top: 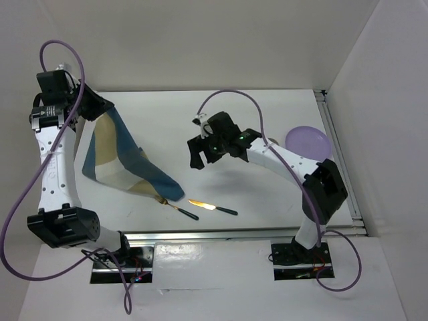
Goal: Set the dinner table for one person
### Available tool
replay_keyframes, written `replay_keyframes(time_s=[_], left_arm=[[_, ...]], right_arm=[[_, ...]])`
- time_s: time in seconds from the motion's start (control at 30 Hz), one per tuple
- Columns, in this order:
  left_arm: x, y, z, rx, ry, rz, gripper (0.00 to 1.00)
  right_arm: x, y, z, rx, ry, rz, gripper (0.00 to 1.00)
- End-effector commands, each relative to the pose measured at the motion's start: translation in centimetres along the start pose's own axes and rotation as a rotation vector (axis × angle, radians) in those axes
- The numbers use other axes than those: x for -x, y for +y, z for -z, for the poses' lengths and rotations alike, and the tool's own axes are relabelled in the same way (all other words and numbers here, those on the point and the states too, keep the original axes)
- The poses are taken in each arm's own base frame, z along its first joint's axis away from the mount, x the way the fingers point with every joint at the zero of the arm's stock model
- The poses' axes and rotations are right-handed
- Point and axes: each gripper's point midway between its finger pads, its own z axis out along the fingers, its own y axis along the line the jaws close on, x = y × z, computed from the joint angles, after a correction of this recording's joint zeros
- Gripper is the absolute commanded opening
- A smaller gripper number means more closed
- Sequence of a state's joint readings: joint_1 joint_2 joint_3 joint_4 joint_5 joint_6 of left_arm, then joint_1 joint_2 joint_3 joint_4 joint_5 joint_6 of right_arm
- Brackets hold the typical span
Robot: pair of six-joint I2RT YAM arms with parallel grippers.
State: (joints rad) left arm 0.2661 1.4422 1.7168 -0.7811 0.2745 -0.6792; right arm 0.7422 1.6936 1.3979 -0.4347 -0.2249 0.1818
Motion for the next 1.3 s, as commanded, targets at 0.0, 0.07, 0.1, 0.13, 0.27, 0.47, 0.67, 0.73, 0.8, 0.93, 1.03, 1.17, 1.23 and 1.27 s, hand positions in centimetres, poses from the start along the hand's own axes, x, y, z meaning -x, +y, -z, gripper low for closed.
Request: replay_keyframes(time_s=[0.0,0.07,0.1,0.13,0.27,0.47,0.67,0.73,0.8,0.93,1.03,1.17,1.23,1.27], left_arm=[[1.7,-2.7,3.0,-0.085,-0.090,-0.070,0.00],[1.8,-2.4,3.3,-0.066,-0.103,-0.068,0.00],[1.6,-2.3,3.3,-0.061,-0.095,-0.065,0.00],[1.6,-2.3,3.3,-0.061,-0.095,-0.065,0.00],[1.7,-2.1,3.3,-0.053,-0.100,-0.065,0.00],[1.8,-2.4,3.9,-0.057,-0.108,-0.076,0.00],[1.9,-2.4,4.2,-0.053,-0.121,-0.078,0.00],[1.9,-2.4,4.2,-0.053,-0.121,-0.078,0.00],[1.9,-2.4,4.2,-0.053,-0.121,-0.078,0.00],[1.9,-2.7,4.6,-0.066,-0.123,-0.082,0.00],[1.9,-2.7,4.6,-0.066,-0.123,-0.072,0.00],[1.7,-2.7,4.8,-0.066,-0.123,-0.072,0.00],[1.9,-2.9,5.0,-0.071,-0.130,-0.075,0.00],[1.9,-2.9,5.0,-0.071,-0.130,-0.075,0.00]], right_arm=[[2.0,3.6,-1.0,0.219,-0.082,0.223,0.89],[1.3,5.5,-1.7,0.293,-0.067,0.270,0.89],[0.8,5.9,-2.2,0.310,-0.059,0.283,0.88],[0.4,6.3,-2.7,0.327,-0.054,0.297,0.88],[-1.7,7.9,-4.2,0.395,-0.008,0.319,0.89],[-2.3,7.5,-7.6,0.371,-0.022,0.290,0.95],[-3.9,7.2,-10.9,0.395,0.004,0.219,0.85],[-4.2,7.4,-11.2,0.410,0.002,0.204,0.71],[-4.3,8.1,-11.2,0.429,-0.006,0.192,0.61],[-3.6,8.4,-10.9,0.433,-0.024,0.191,0.40],[-3.6,8.3,-10.3,0.423,-0.020,0.188,0.24],[-3.3,8.3,-8.8,0.402,-0.037,0.191,0.00],[-2.5,8.3,-7.5,0.384,-0.069,0.198,0.00],[-2.7,8.0,-7.2,0.370,-0.070,0.196,0.00]])
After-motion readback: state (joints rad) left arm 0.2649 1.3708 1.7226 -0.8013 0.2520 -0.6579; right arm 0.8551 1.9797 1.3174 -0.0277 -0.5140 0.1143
